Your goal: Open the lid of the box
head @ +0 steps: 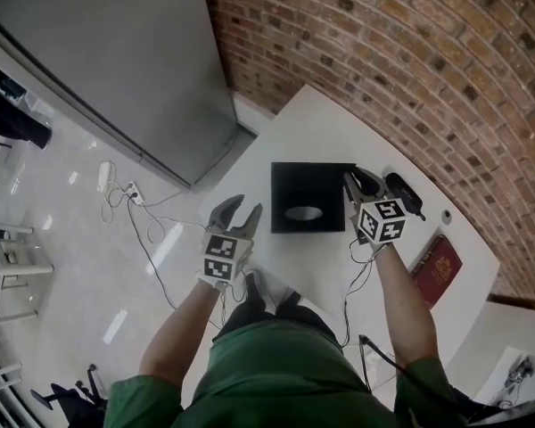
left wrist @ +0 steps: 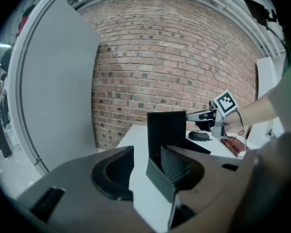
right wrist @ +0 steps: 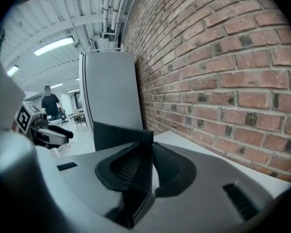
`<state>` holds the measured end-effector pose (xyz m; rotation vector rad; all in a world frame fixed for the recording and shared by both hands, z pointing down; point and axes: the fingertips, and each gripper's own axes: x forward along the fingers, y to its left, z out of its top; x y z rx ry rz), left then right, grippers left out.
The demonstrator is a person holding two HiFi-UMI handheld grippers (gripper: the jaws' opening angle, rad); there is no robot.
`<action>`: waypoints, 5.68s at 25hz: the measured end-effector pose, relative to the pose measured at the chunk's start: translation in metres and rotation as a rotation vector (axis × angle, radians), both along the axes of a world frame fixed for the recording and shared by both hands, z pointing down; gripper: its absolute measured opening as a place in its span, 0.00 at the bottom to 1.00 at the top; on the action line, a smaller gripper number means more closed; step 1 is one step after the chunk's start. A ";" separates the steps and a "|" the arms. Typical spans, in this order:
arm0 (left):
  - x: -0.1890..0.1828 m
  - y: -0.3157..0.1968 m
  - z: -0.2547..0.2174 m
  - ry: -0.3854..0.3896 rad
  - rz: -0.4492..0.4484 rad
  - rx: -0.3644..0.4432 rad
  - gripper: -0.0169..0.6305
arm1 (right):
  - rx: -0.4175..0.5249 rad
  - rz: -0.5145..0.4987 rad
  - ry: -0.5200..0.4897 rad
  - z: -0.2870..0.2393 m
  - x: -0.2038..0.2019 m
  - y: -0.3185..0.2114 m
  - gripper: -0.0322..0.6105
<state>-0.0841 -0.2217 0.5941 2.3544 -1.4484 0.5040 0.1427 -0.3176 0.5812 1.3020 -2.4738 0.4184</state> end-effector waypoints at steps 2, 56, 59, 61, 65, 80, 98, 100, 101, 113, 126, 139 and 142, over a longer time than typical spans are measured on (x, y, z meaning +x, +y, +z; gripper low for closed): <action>-0.007 -0.003 0.001 -0.002 -0.013 0.006 0.29 | -0.012 0.011 -0.012 0.002 0.000 -0.007 0.18; -0.018 -0.029 -0.043 0.040 -0.034 0.041 0.28 | 0.014 -0.066 -0.020 -0.042 -0.031 -0.009 0.17; -0.013 -0.028 -0.068 0.065 -0.033 0.098 0.28 | 0.076 -0.092 -0.051 -0.073 -0.043 0.006 0.16; -0.009 -0.025 -0.084 0.072 -0.027 0.133 0.28 | 0.111 -0.100 -0.070 -0.092 -0.050 0.017 0.16; -0.004 -0.025 -0.113 0.062 -0.011 0.236 0.27 | 0.198 -0.106 -0.078 -0.127 -0.057 0.030 0.15; 0.007 0.003 -0.222 0.072 -0.002 0.491 0.11 | 0.420 0.012 -0.146 -0.226 -0.050 0.086 0.09; 0.027 0.048 -0.297 0.102 0.071 0.615 0.07 | 0.541 0.050 -0.212 -0.292 -0.054 0.130 0.06; 0.028 0.051 -0.302 0.110 0.073 0.627 0.07 | 0.551 0.051 -0.208 -0.295 -0.054 0.134 0.06; 0.028 0.053 -0.304 0.112 0.074 0.631 0.07 | 0.556 0.051 -0.204 -0.296 -0.054 0.135 0.06; 0.029 0.059 -0.304 0.113 0.076 0.624 0.06 | 0.565 0.044 -0.187 -0.297 -0.057 0.145 0.06; 0.028 0.058 -0.303 0.134 0.086 0.616 0.04 | 0.582 0.043 -0.156 -0.296 -0.057 0.144 0.05; 0.023 0.052 -0.302 0.120 0.070 0.635 0.04 | 0.588 0.035 -0.143 -0.294 -0.062 0.139 0.05; 0.023 0.050 -0.301 0.113 0.059 0.637 0.04 | 0.592 0.029 -0.140 -0.294 -0.061 0.138 0.05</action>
